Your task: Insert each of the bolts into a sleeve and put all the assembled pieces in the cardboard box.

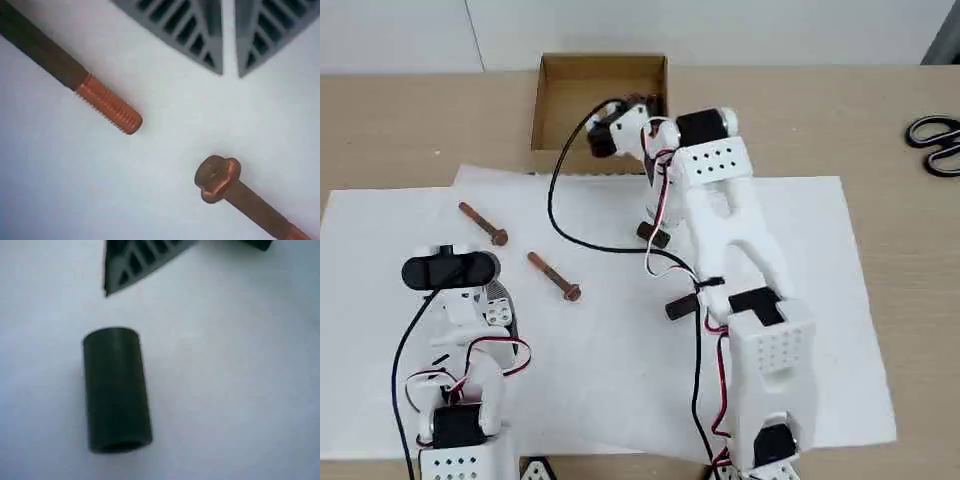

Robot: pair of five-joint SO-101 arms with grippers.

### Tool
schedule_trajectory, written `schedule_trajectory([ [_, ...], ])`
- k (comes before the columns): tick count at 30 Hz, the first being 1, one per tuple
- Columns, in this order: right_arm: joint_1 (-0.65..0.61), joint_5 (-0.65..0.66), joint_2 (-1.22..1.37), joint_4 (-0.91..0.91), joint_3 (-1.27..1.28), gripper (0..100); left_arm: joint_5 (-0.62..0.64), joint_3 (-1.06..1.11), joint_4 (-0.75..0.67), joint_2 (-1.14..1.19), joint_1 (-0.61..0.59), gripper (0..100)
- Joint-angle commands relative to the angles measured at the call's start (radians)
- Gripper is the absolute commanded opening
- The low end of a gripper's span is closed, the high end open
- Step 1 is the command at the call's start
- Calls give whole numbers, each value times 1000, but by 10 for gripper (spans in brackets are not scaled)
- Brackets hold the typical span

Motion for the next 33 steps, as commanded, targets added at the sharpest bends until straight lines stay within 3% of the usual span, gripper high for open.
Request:
schedule_trajectory([
  [1,7,43,15,-22,-2,154,-3,-4,-21,-6,-3,6],
  [18,-79,97,58,-33,-2,154,-3,-4,-21,-6,-3,6],
  [33,-74,94,180,-102,-2,154,-3,-4,-21,-6,-3,6],
])
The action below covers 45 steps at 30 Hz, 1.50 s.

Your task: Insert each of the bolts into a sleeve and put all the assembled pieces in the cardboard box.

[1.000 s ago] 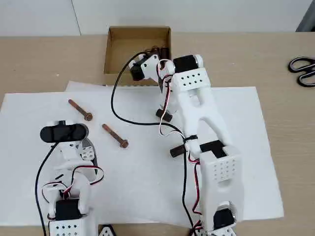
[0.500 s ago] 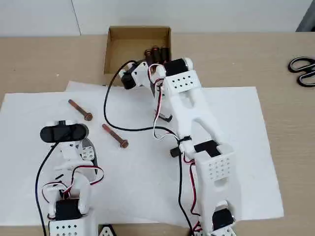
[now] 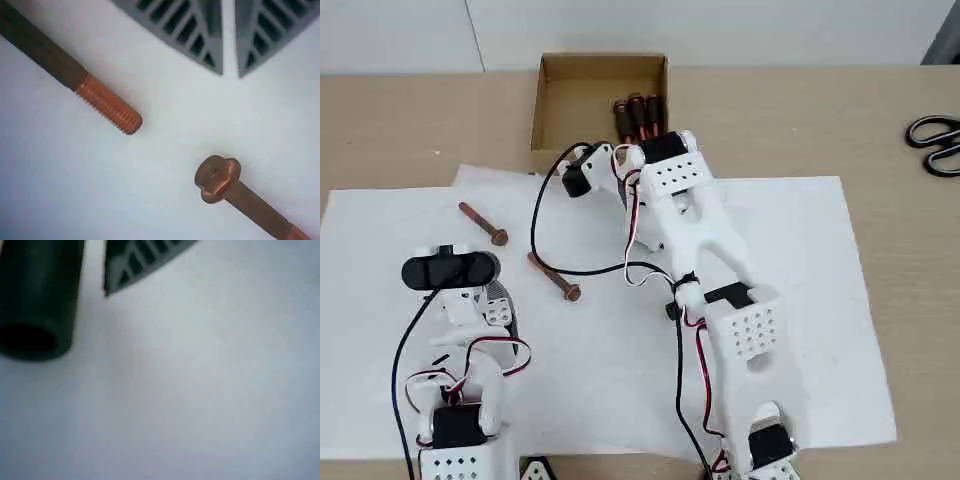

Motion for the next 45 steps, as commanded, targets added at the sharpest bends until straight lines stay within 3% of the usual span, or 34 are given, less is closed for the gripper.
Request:
schedule_trajectory([
  [1,2,5,8,-35,-2,154,-3,-4,-21,-6,-3,6],
  [9,15,0,76,-42,-2,144,-3,-4,-21,-6,-3,6],
  [14,35,-11,82,-54,-2,1,-3,-4,-21,-6,-3,6],
  [24,44,-126,33,77,-342,4,-8,-4,-21,-6,3,6],
  [28,54,-173,-79,88,-364,4,-28,-2,-37,-6,26,6],
  [33,77,-242,-282,87,-244,4,-37,-2,-35,-6,38,6],
  [45,203,-405,-685,82,348,4,-54,-18,-17,-3,29,7],
])
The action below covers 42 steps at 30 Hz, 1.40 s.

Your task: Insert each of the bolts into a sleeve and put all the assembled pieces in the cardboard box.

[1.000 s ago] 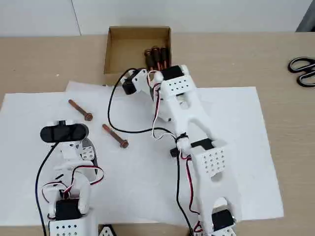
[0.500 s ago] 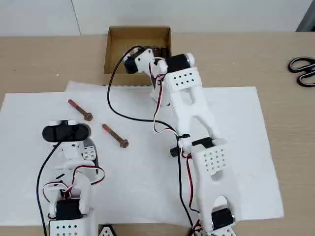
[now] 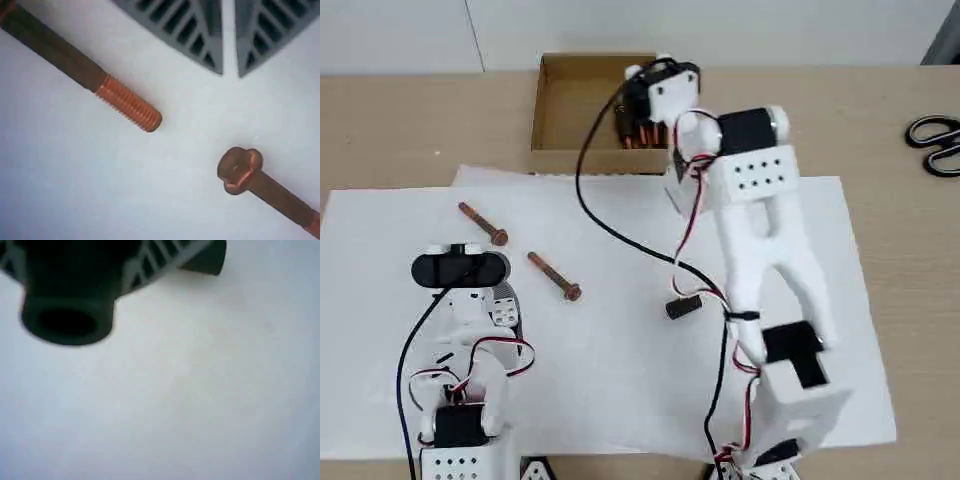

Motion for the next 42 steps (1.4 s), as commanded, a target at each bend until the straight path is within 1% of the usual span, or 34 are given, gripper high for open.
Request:
schedule_trajectory([
  [1,68,-29,-131,-1,155,4,-48,-30,3,-2,-11,7],
  [6,186,-23,-234,-5,368,4,-163,-166,44,0,-57,7],
  [8,225,-5,-259,-7,431,6,-206,-226,83,2,-58,7],
  [11,277,14,-289,-7,509,6,-235,-312,163,15,-54,7],
  [13,305,11,-311,-7,552,7,-249,-375,201,72,-57,7],
  [17,349,9,-360,-21,623,7,-252,-555,212,292,-58,7],
  [21,378,9,-420,-27,671,7,-252,-817,219,609,-57,7],
  [28,426,9,-538,-28,778,7,-259,-1239,353,1128,-54,7],
  [31,452,9,-591,-45,844,7,-358,-1356,425,1295,-49,6],
  [35,495,11,-676,-87,944,7,-497,-1422,480,1458,8,6],
  [39,541,17,-743,-130,1031,7,-631,-1429,502,1544,83,6],
  [42,582,17,-774,-151,1060,5,-767,-1428,512,1574,127,7],
])
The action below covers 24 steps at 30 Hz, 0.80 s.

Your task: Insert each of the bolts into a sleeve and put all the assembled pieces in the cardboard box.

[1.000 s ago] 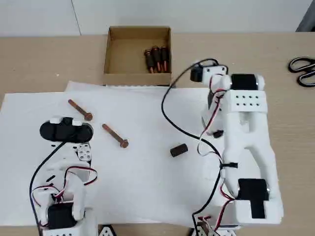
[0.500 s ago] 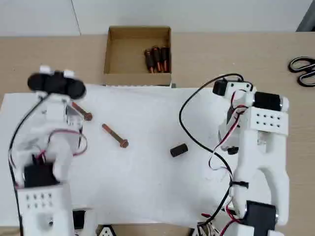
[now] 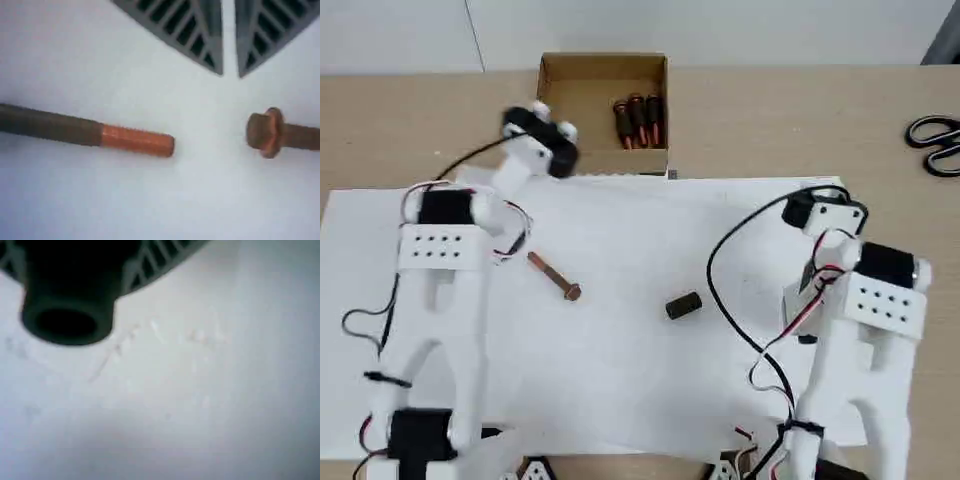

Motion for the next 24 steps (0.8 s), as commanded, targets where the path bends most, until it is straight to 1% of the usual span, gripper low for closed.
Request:
schedule_trajectory([
  [1,54,12,-56,-28,11,5,-158,-50,23,23,48,7],
  [7,120,14,-65,-27,15,5,-493,-50,103,43,72,8],
  [10,136,14,-65,-24,15,5,-623,-50,140,44,72,14],
  [12,136,14,-65,-21,15,5,-677,-47,155,44,72,57],
  [16,136,14,-62,-25,15,5,-701,-47,149,46,77,141],
  [21,136,14,-61,-25,15,5,-844,-22,133,46,100,156],
  [24,136,14,-61,-25,15,4,-887,13,92,46,118,156],
])
